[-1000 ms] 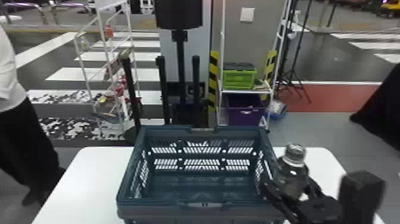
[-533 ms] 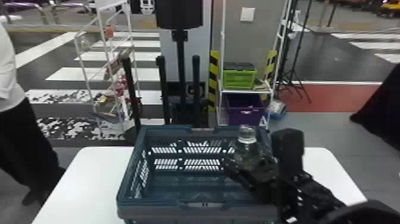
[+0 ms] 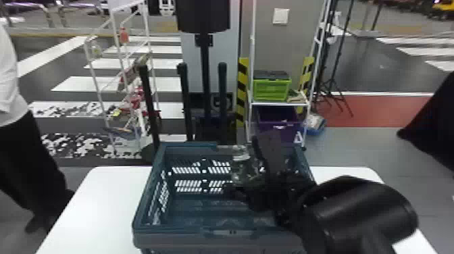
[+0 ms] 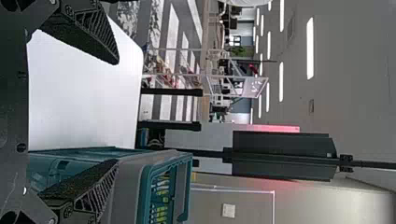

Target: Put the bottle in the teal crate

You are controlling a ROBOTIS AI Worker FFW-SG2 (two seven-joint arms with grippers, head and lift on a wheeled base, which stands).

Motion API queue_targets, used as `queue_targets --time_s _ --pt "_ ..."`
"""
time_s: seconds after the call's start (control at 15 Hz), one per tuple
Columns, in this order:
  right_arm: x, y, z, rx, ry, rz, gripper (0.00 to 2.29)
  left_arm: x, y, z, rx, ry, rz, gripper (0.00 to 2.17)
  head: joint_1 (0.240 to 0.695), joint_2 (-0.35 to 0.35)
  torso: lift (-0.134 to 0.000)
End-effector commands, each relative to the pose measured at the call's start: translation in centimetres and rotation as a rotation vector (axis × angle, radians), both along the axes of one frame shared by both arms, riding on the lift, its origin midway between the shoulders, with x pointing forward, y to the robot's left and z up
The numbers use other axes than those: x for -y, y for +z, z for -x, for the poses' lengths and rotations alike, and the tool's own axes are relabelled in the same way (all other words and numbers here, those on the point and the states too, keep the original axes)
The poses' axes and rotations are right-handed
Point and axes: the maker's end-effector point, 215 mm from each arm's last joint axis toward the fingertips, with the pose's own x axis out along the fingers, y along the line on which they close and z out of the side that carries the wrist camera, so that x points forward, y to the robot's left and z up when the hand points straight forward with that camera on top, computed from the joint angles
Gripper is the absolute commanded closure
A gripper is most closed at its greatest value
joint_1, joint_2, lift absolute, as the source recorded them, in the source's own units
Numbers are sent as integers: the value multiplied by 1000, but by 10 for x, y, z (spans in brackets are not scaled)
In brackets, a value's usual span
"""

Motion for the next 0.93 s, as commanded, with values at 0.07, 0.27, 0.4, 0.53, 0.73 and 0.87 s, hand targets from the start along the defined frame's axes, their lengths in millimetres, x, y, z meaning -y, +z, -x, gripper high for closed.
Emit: queue_targets --time_s 0.07,0.27,0.4,0.53,0.73,0.87 --pt "-12 -24 -10 -62 15 36 1905 -4 -7 1 -9 6 2 137 499 0 0" --pt "-2 -53 -14 -124 2 70 1905 -4 -6 0 -6 7 4 137 499 0 0" --pt "-3 -65 -15 -155 8 75 1905 -4 -6 -1 -5 9 4 137 499 0 0" --pt "-3 -69 -19 -157 6 70 1905 -5 -5 -1 -4 10 3 137 499 0 0" --pt "-5 -69 -23 -149 8 59 1882 -6 -4 -1 -2 10 2 137 499 0 0" --pt "-7 -66 -23 -147 10 42 1281 -5 -3 -1 -1 10 3 137 499 0 0"
